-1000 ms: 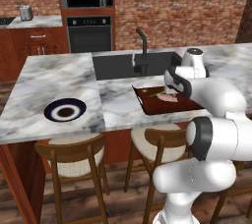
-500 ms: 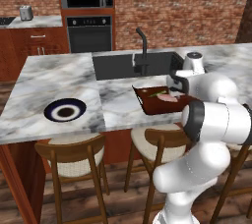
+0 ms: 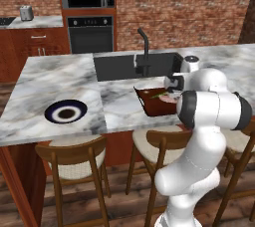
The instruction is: Create a steak meal by picking up the steak and asparagus from the tray and placing them on the plate. Leave the chili pepper on the tray.
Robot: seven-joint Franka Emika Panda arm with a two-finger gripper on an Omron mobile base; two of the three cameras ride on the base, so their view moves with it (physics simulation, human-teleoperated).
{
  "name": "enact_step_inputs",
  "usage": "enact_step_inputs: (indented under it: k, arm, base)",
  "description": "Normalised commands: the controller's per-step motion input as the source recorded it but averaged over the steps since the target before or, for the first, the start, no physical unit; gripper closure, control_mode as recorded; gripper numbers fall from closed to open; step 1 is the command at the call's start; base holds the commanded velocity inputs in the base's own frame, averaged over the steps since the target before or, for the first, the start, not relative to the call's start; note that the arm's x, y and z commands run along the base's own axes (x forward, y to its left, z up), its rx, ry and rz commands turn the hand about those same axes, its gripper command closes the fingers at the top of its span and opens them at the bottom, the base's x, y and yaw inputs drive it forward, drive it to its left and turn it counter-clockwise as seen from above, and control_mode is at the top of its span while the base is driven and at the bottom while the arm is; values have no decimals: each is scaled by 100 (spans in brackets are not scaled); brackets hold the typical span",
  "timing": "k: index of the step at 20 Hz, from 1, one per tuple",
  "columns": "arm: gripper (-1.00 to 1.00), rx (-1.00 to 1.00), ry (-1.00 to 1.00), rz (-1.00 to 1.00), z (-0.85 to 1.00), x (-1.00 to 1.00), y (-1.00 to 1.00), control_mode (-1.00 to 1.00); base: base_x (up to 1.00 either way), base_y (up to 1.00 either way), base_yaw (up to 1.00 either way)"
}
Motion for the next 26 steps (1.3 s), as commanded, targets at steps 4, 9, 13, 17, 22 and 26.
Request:
enact_step_inputs:
  k: [4, 9, 13, 17, 22, 26]
  arm:
    - [-100, 0, 0, 8, -26, 48, -6, -100]
    - [-100, 0, 0, 8, -27, 47, -11, -100]
    - [-100, 0, 0, 8, -29, 47, -12, -100]
    - [-100, 0, 0, 7, -32, 46, -11, -100]
    - [-100, 0, 0, 7, -33, 46, -13, -100]
    - [-100, 0, 1, 7, -32, 46, -12, -100]
  base:
    - [0, 0, 0]
    - [0, 0, 0]
    - [0, 0, 0]
    - [0, 0, 0]
    - [0, 0, 0]
    - [0, 0, 0]
